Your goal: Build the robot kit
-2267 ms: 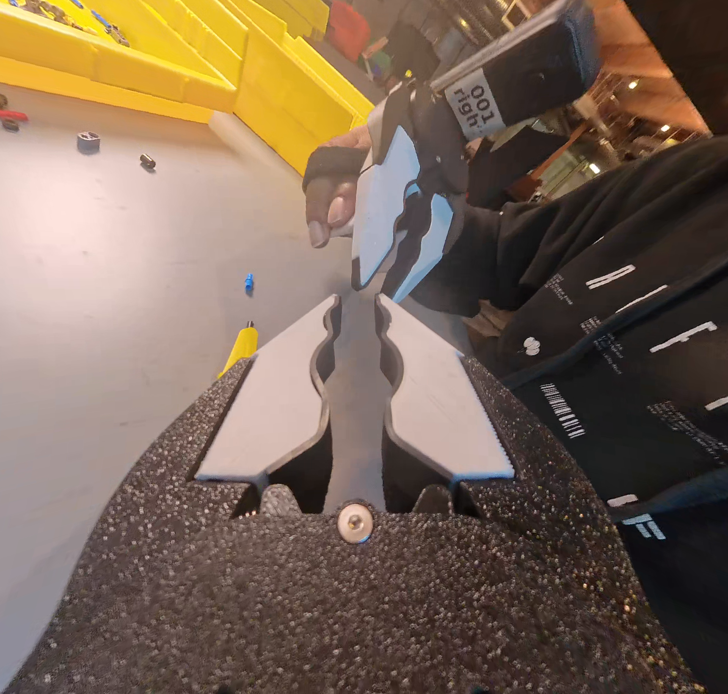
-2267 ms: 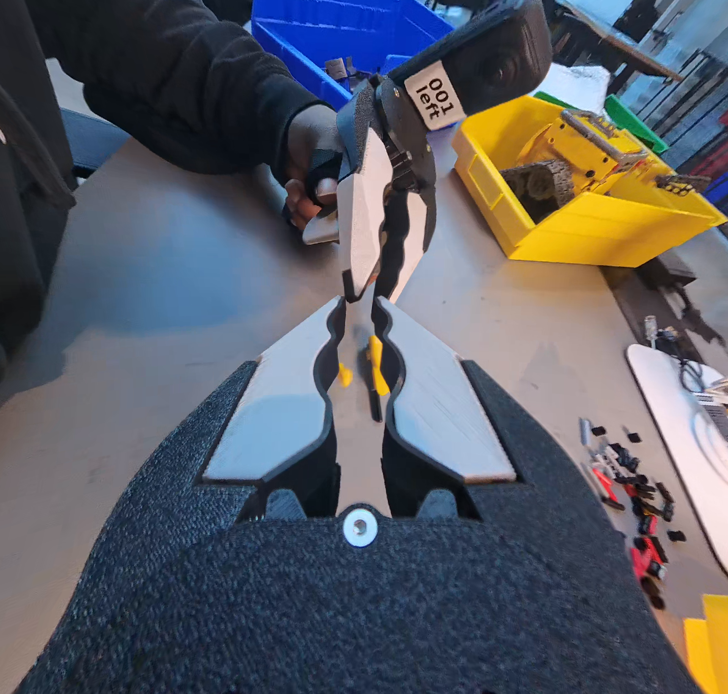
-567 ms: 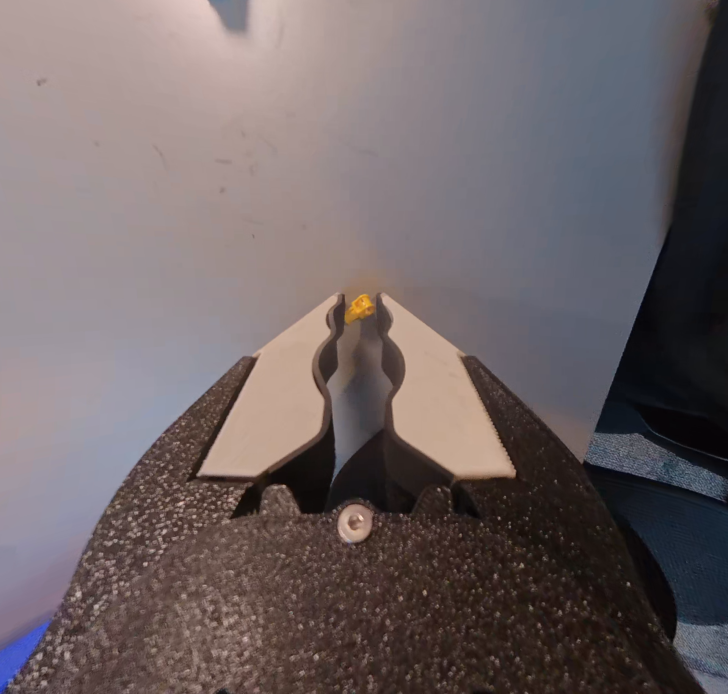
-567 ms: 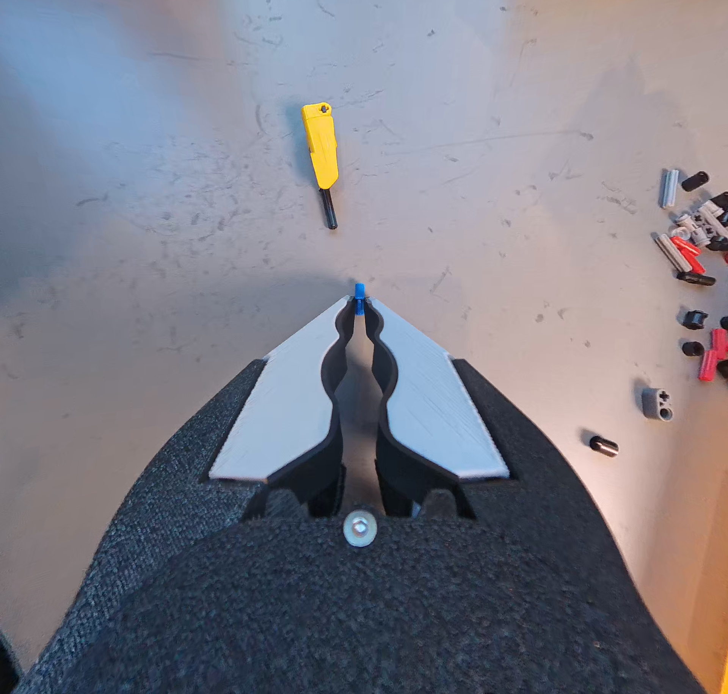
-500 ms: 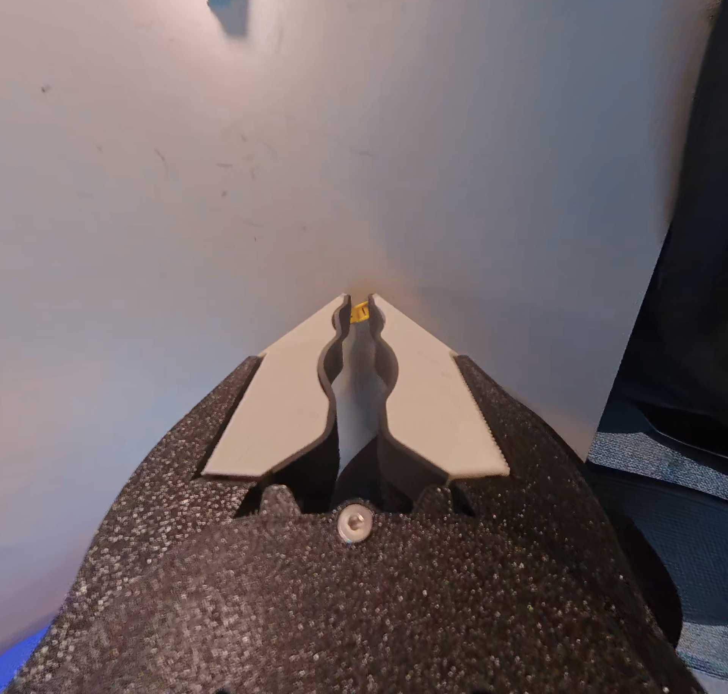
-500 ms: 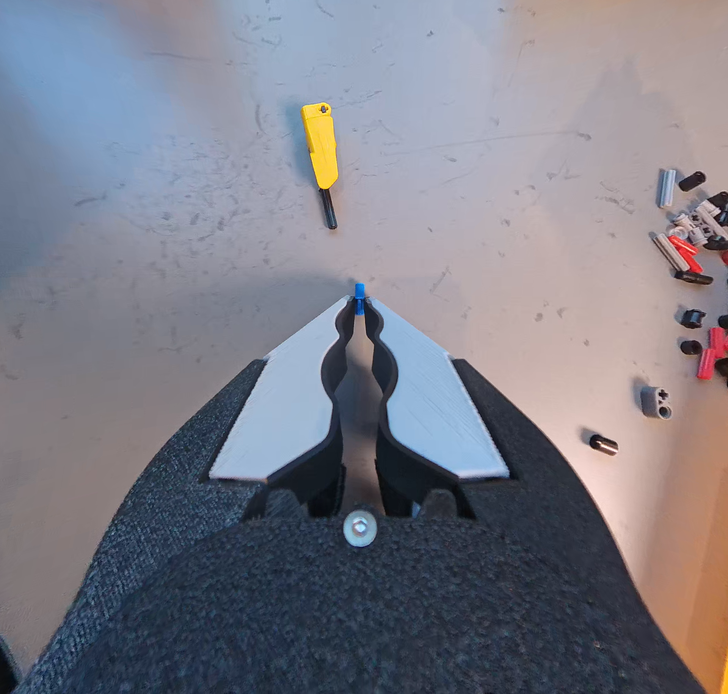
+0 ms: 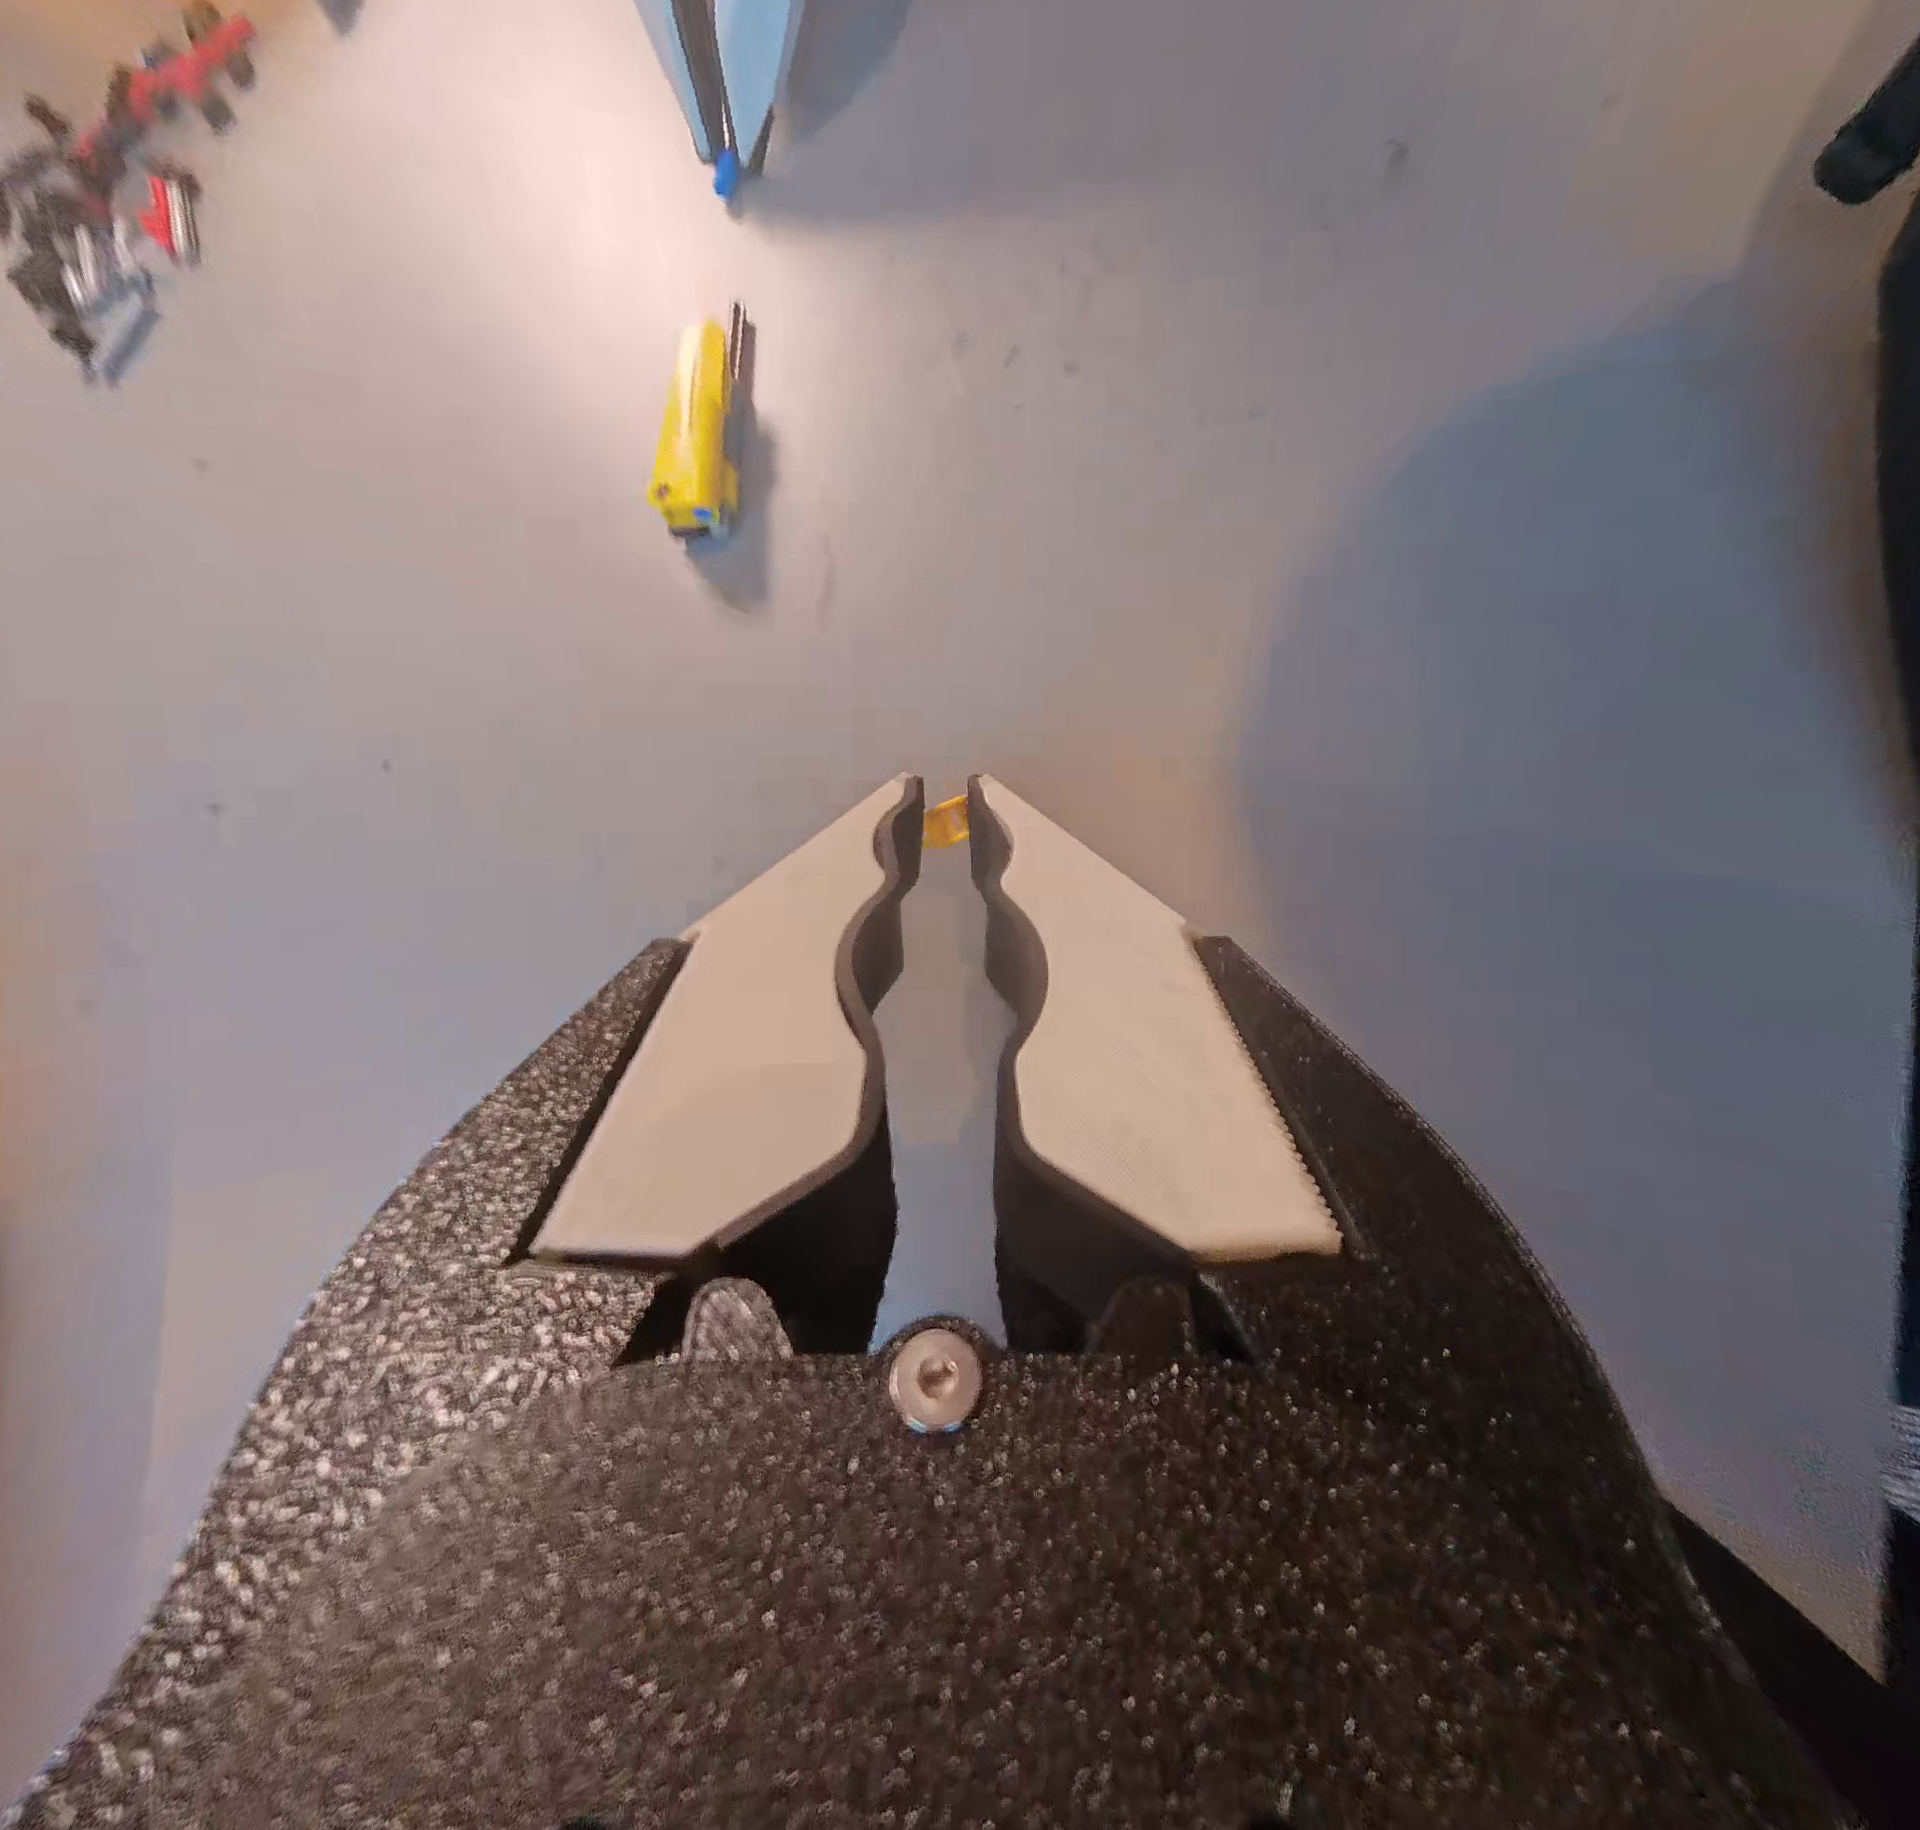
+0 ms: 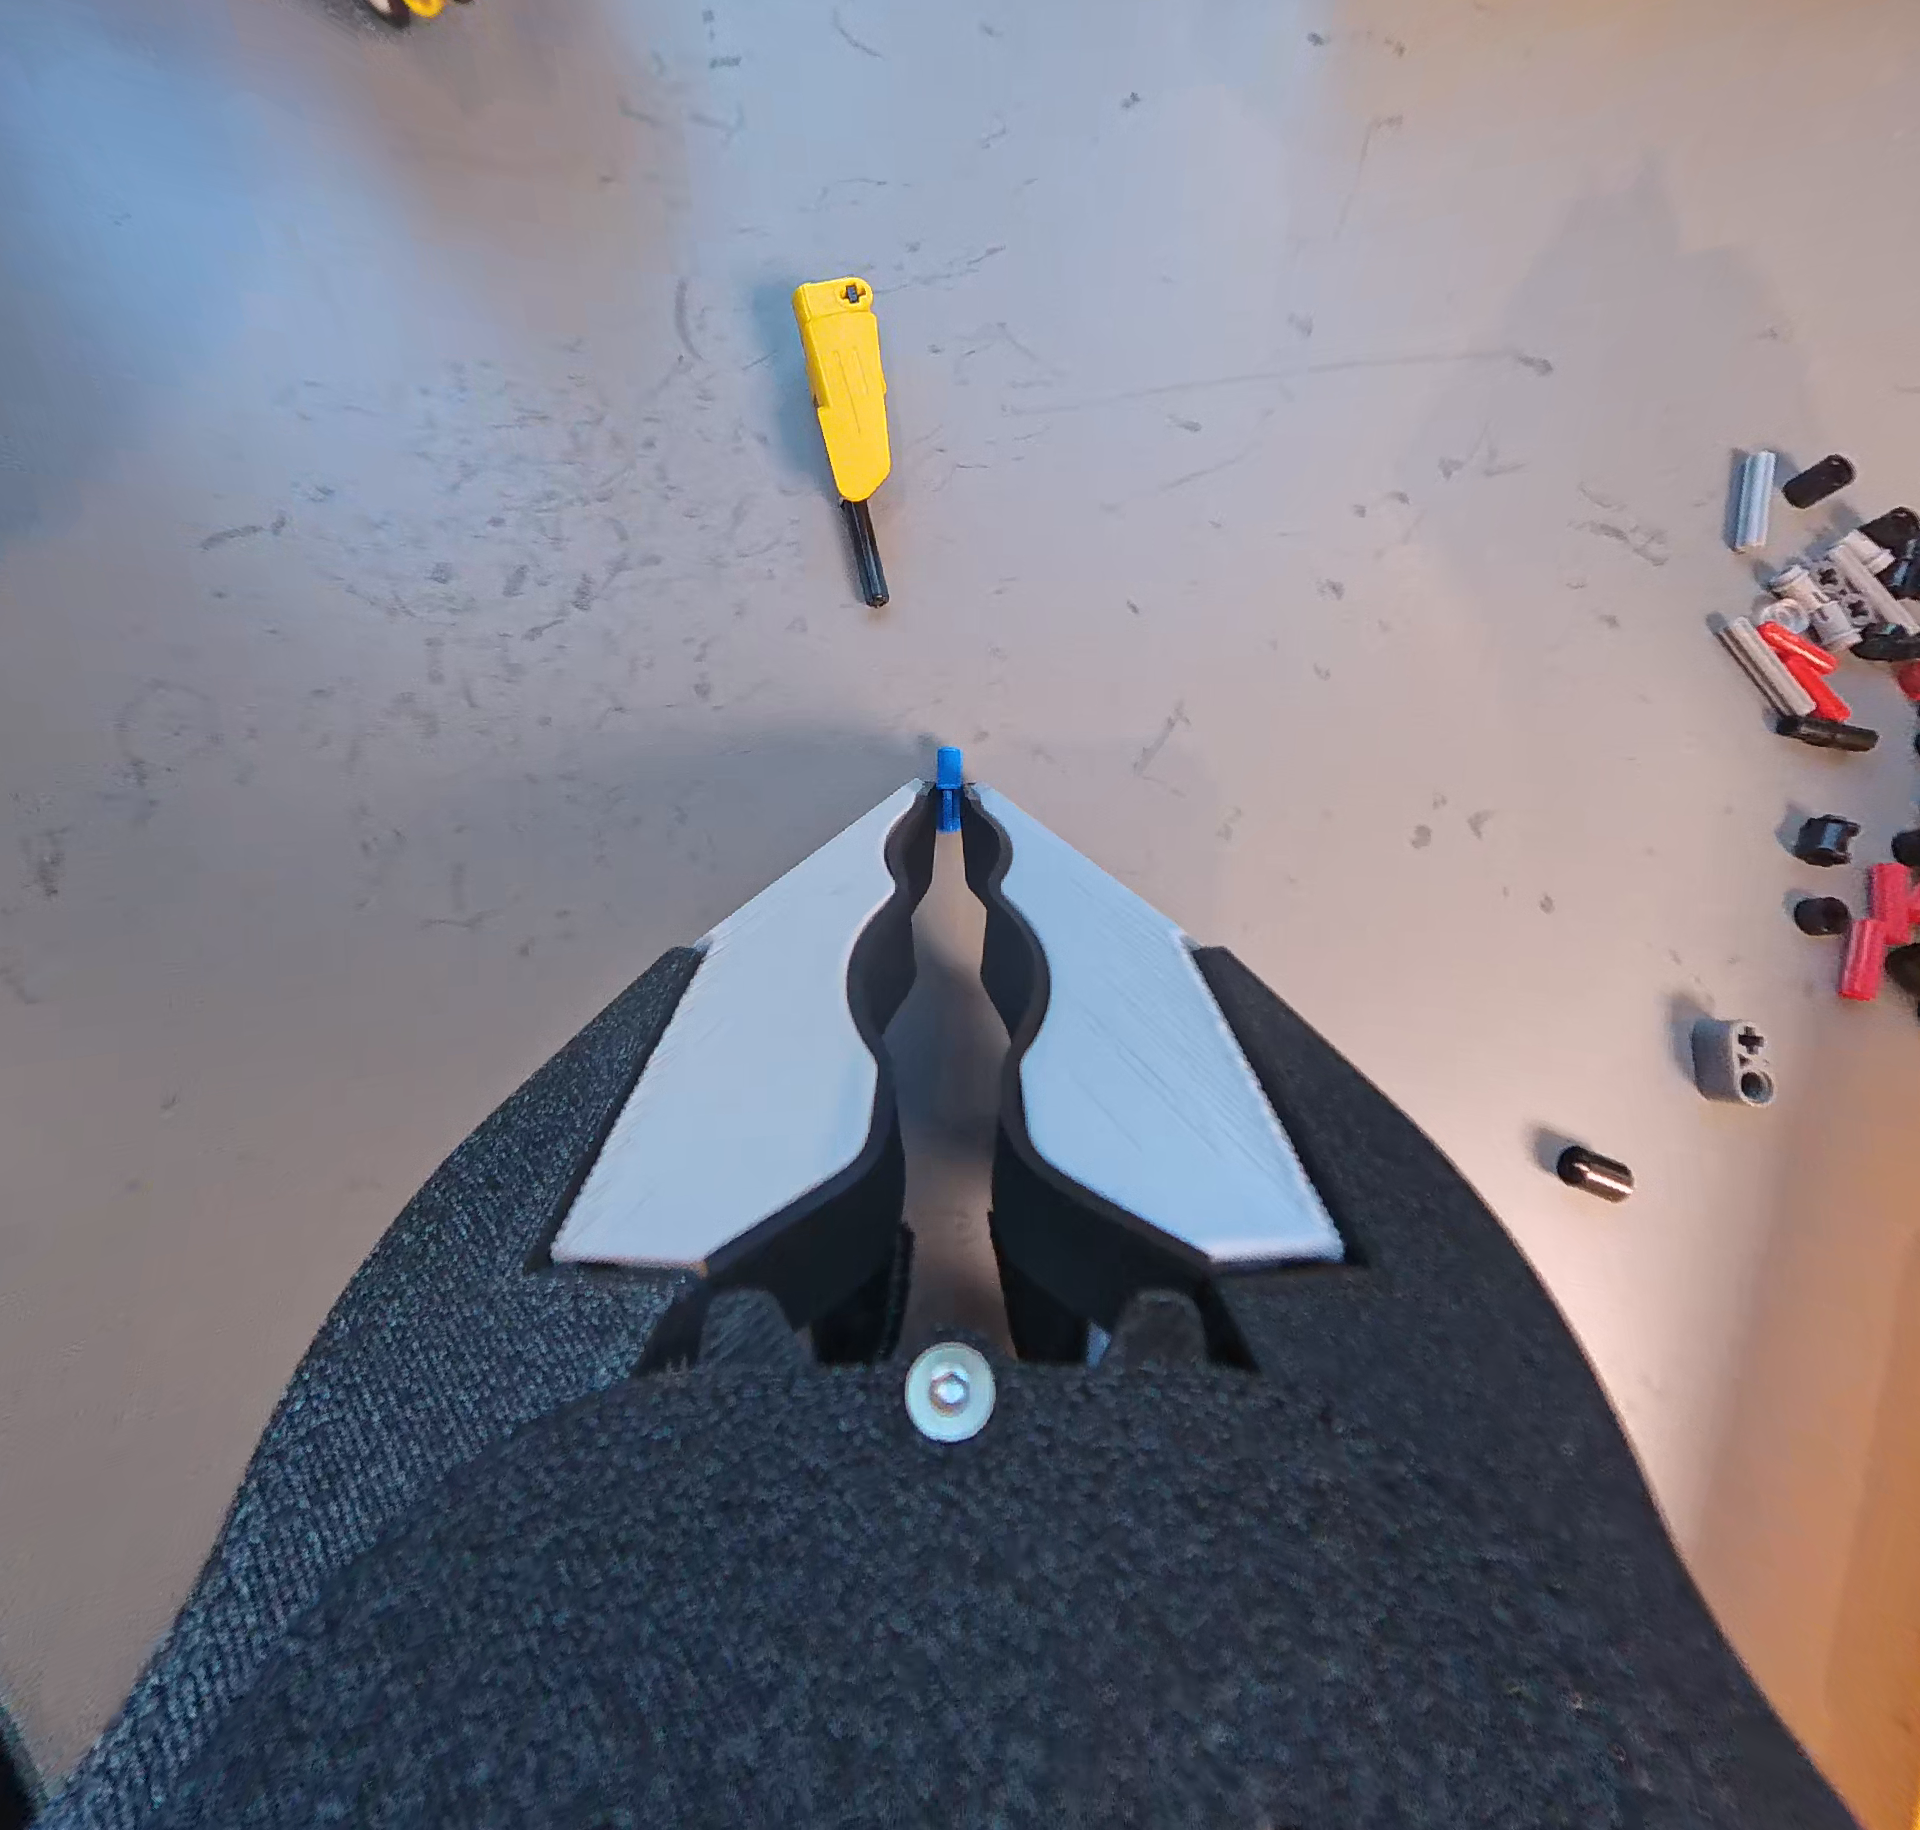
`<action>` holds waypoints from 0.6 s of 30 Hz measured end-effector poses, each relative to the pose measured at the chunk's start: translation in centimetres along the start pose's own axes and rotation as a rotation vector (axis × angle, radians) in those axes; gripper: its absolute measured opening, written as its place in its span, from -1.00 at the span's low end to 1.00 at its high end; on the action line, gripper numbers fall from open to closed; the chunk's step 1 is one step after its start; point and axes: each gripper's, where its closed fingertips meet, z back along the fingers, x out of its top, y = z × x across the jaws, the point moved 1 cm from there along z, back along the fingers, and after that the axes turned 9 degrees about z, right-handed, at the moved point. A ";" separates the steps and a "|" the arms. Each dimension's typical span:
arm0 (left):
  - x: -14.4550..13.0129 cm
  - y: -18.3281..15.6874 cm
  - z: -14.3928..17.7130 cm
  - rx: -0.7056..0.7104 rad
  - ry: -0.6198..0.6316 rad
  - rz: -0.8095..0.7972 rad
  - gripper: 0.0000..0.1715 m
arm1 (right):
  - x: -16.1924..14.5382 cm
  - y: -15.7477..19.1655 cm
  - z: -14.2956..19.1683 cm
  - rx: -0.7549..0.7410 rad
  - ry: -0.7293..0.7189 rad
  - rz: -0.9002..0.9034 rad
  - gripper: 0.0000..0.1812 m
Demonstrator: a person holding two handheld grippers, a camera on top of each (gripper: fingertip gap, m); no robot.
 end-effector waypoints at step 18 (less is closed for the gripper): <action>6.2 0.6 -4.3 -0.202 -0.194 -0.147 -0.80 | 0.1 -0.1 0.1 -0.013 -0.026 -0.003 -0.96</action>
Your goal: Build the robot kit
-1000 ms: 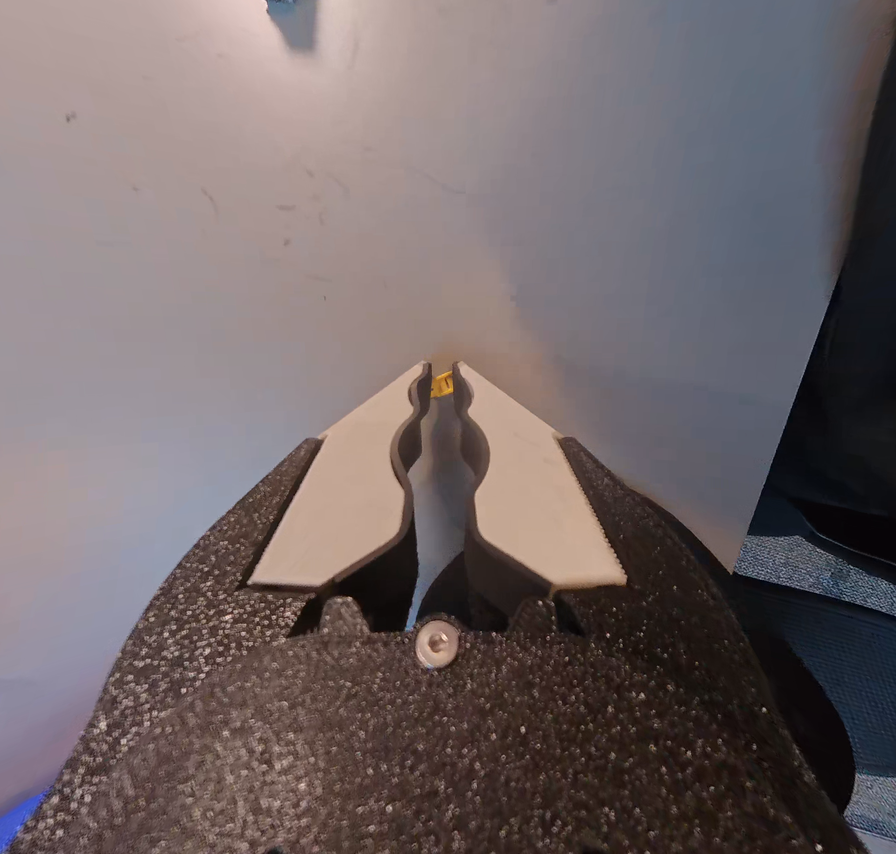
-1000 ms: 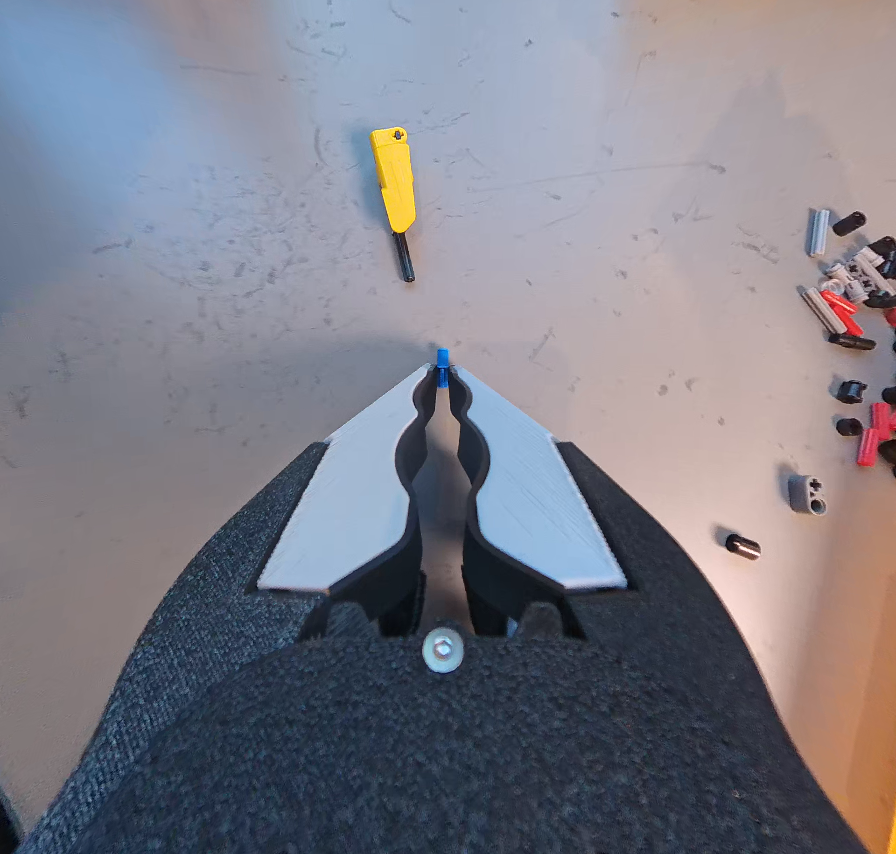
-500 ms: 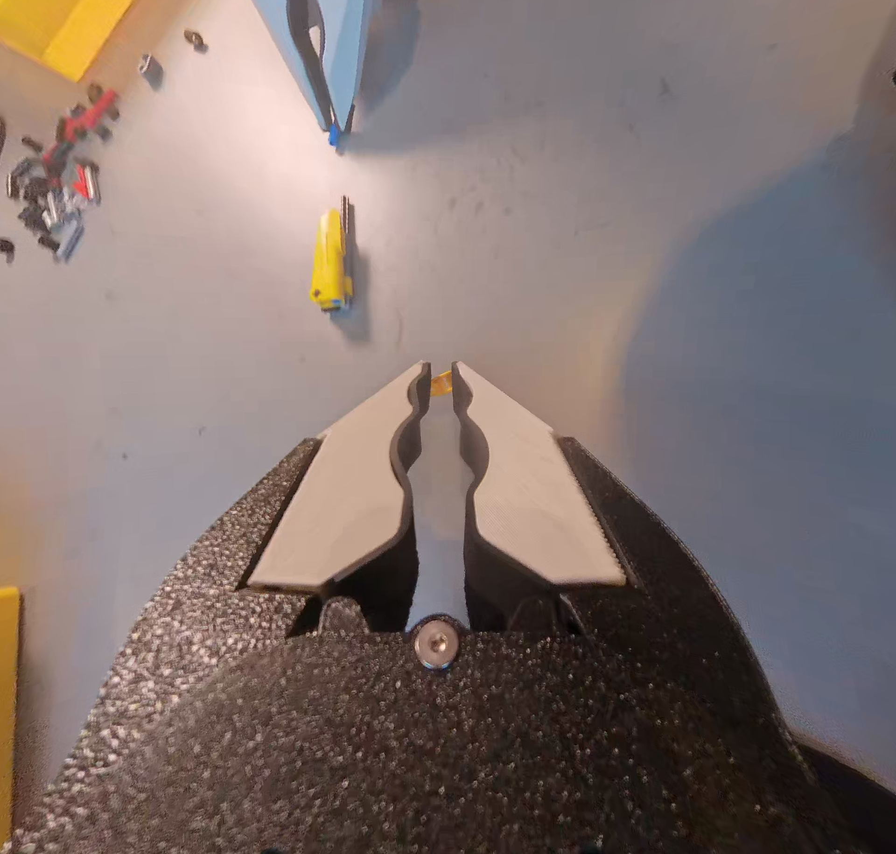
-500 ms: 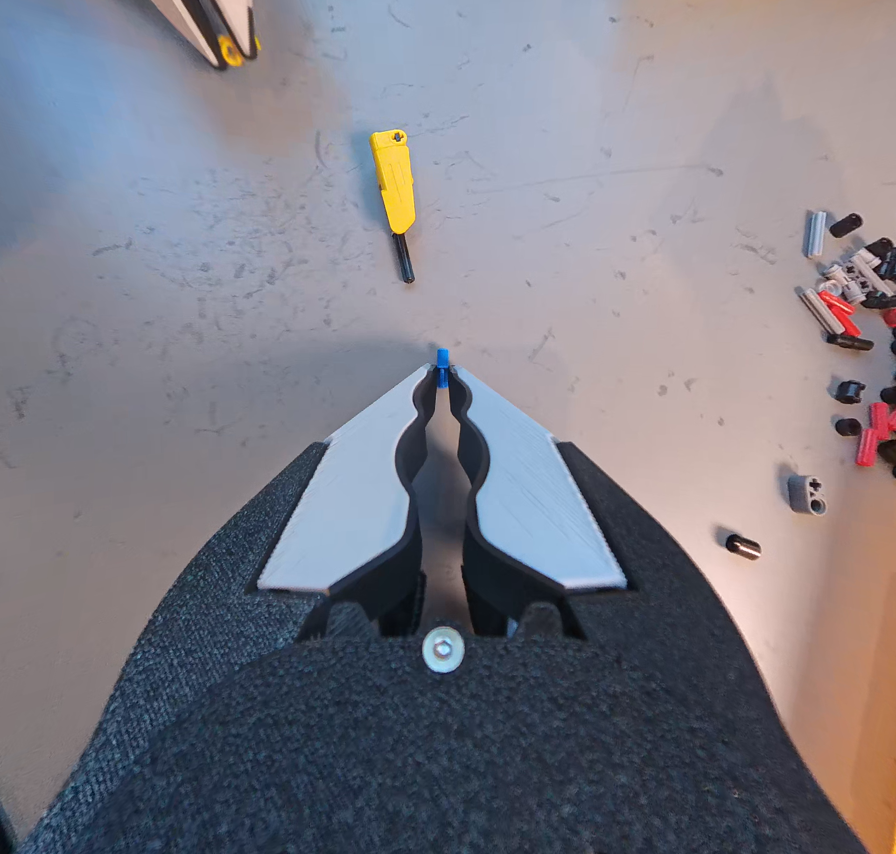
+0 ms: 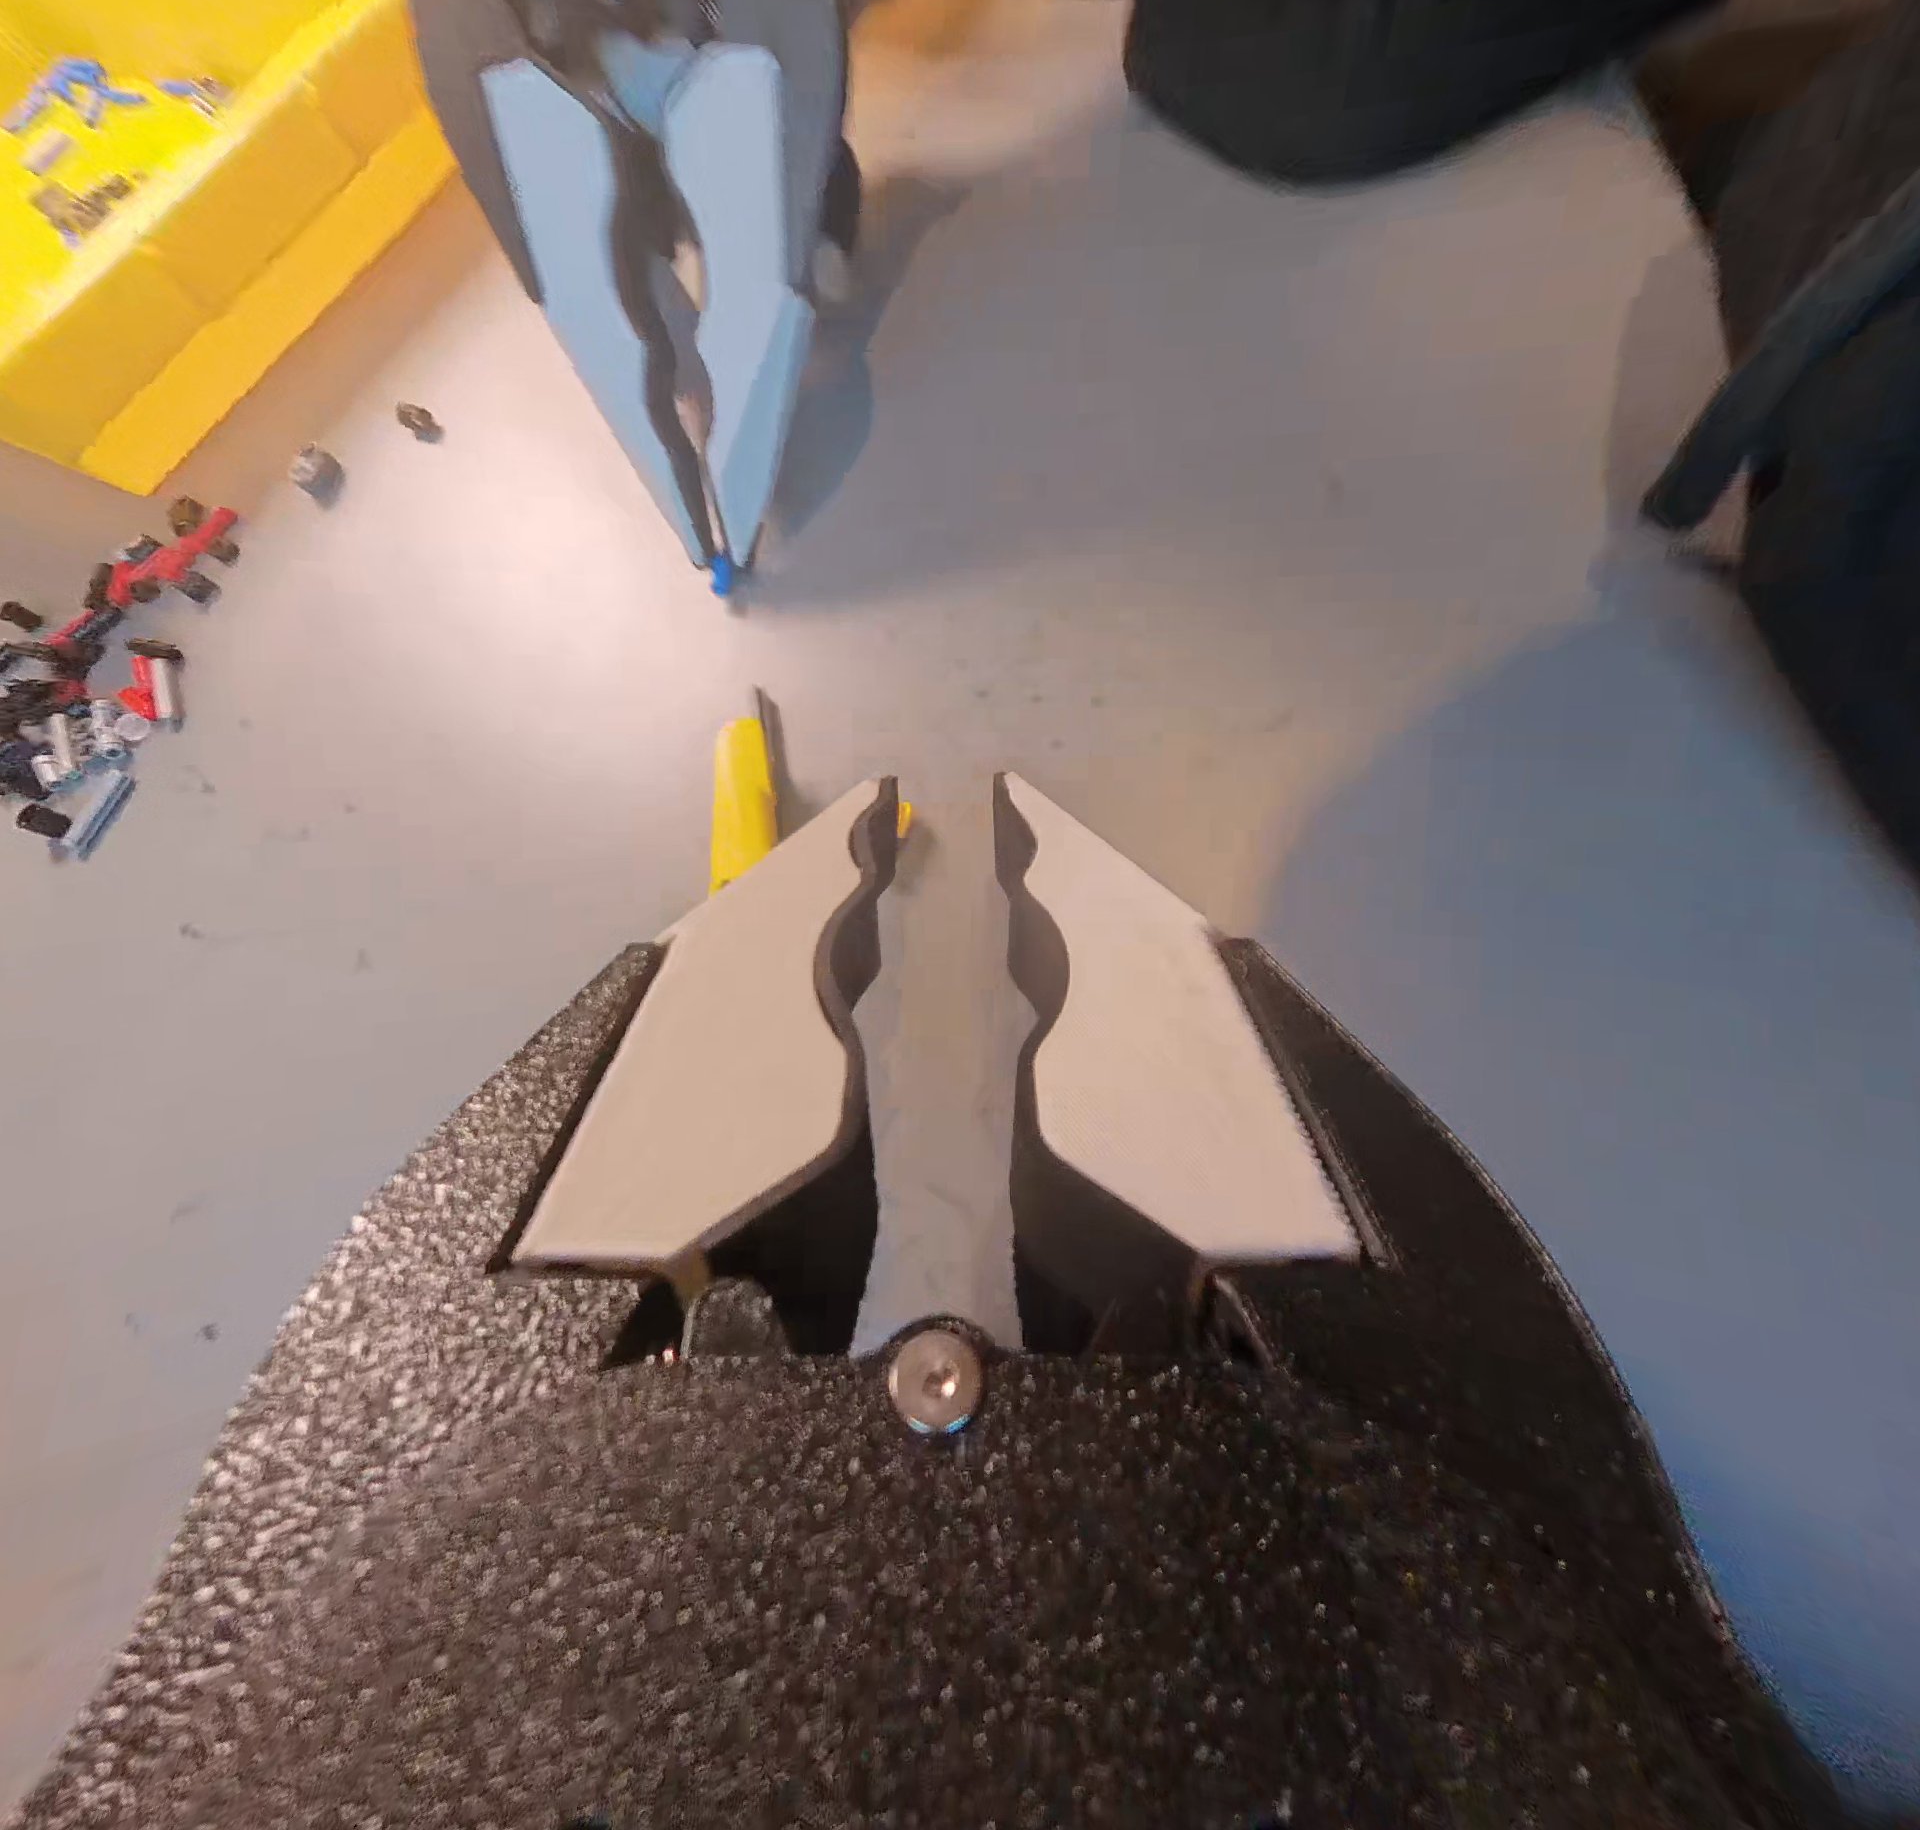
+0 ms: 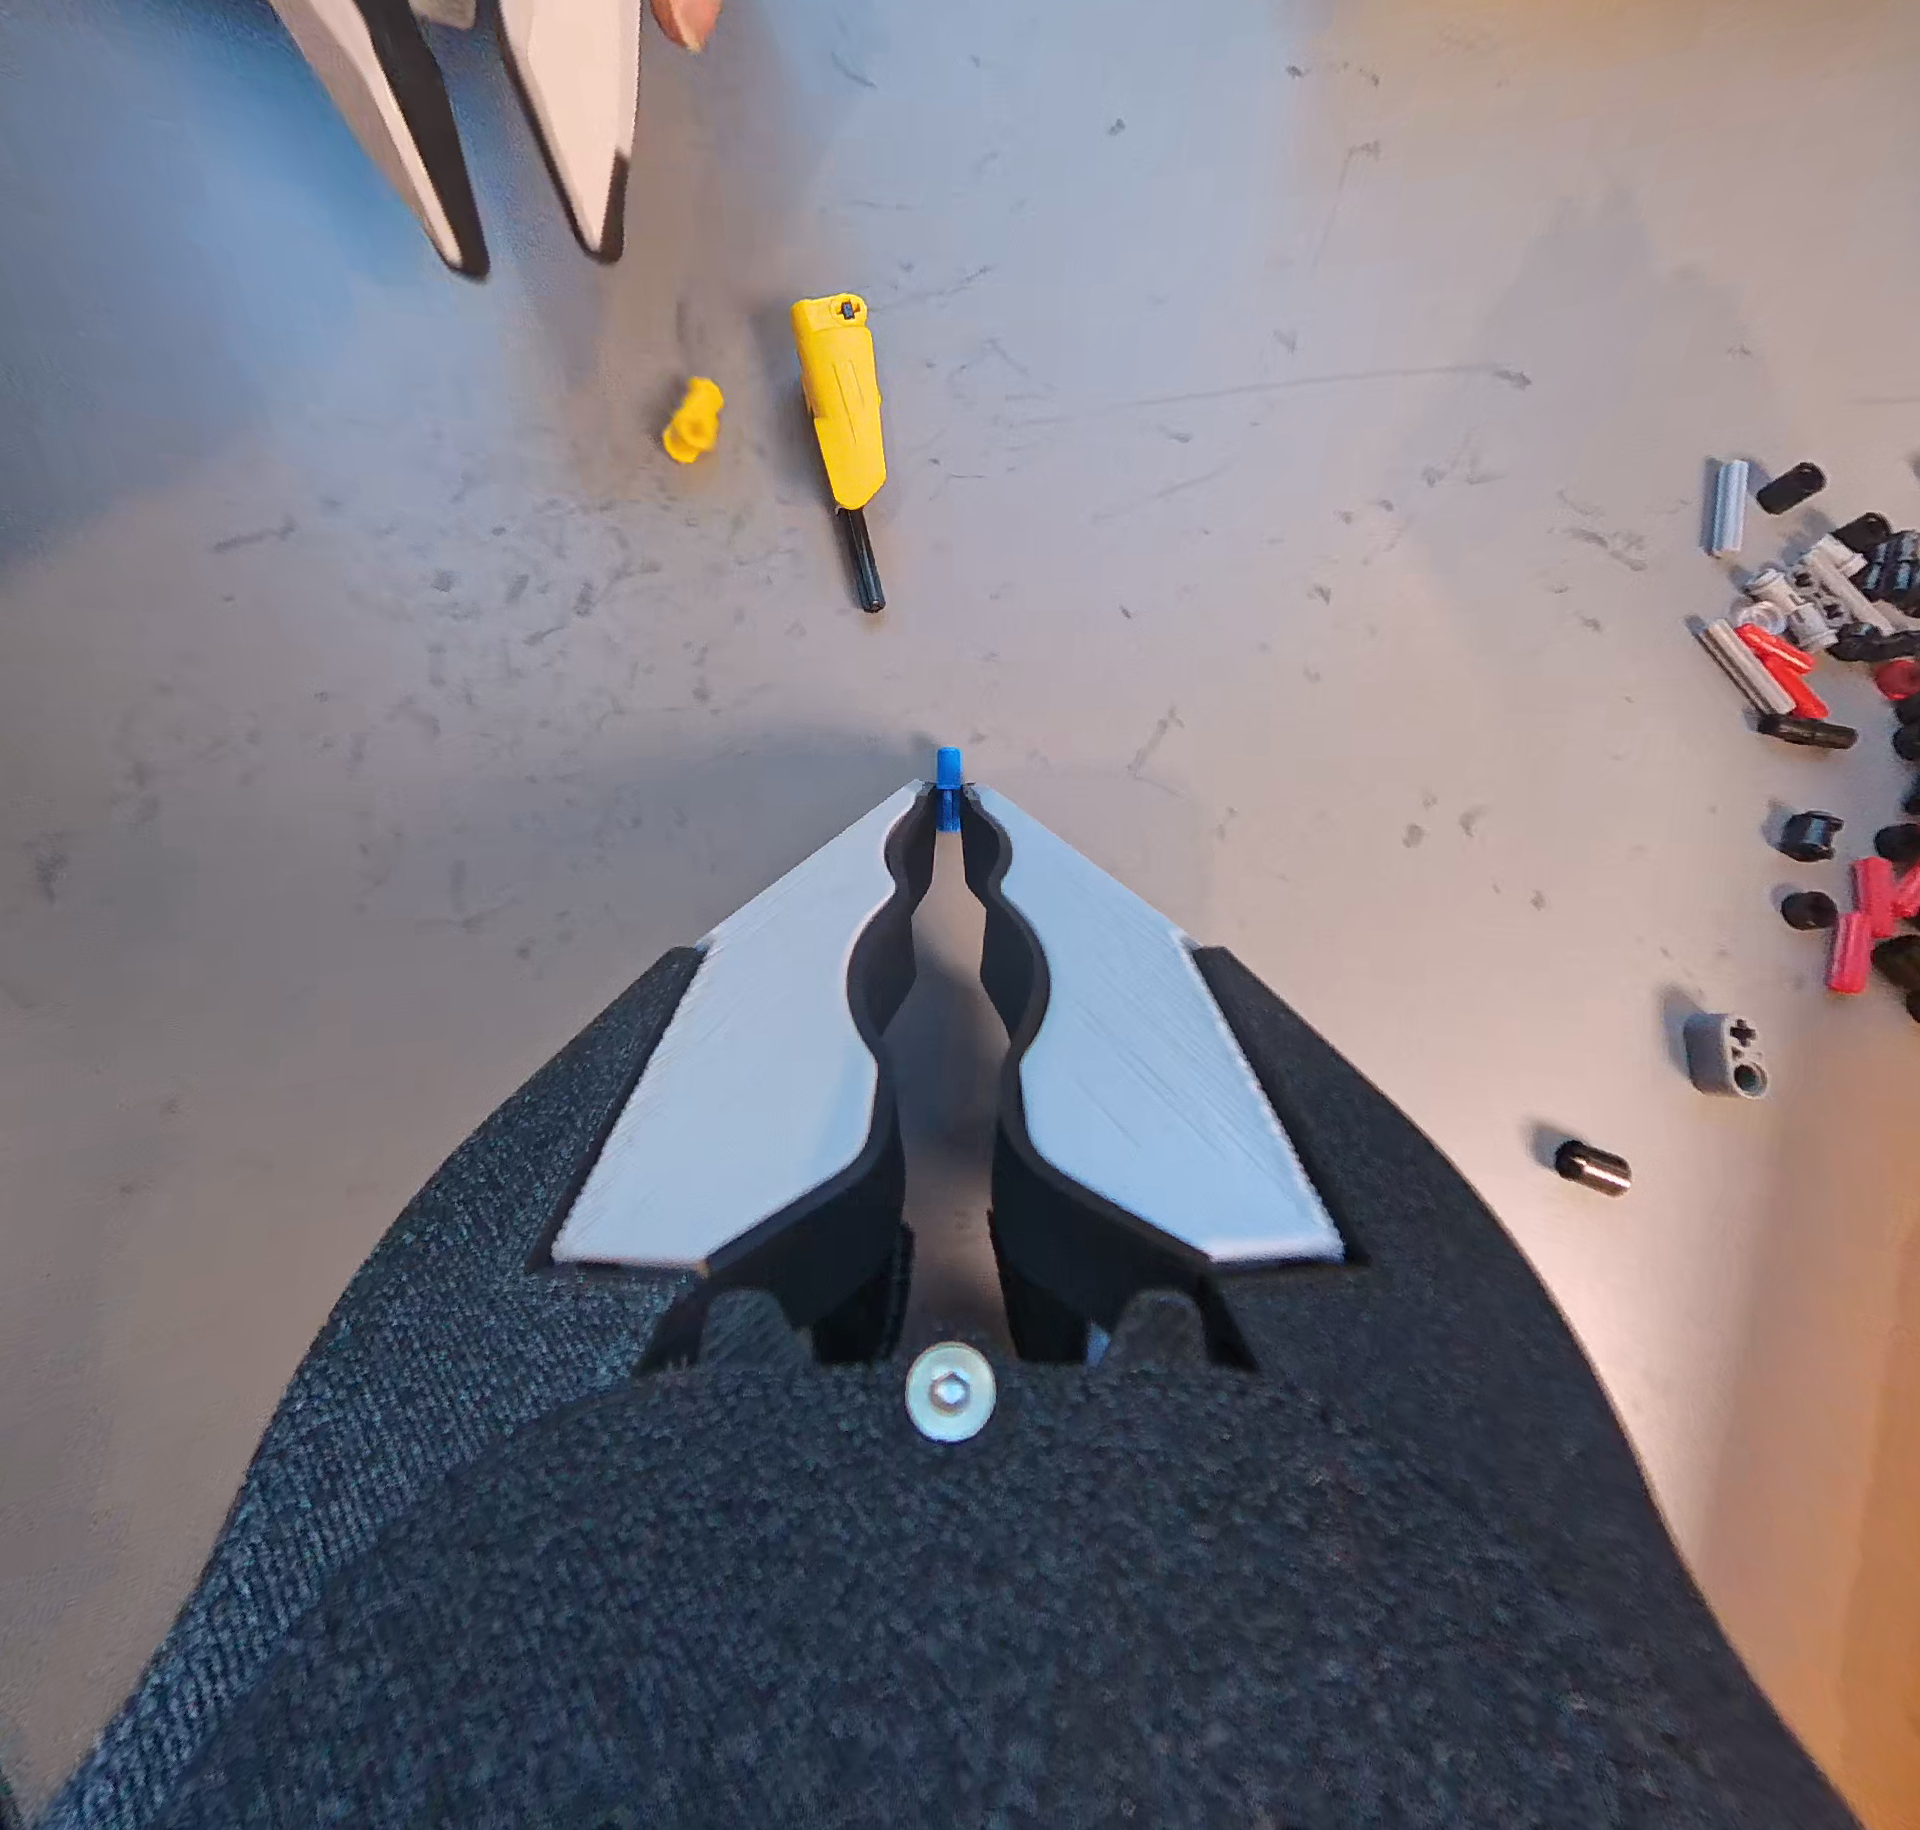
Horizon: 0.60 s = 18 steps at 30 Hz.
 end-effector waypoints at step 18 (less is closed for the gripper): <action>6.0 3.1 3.2 -0.214 -0.594 0.682 -0.75 | 11.4 2.3 1.6 -0.171 -0.414 0.249 -0.96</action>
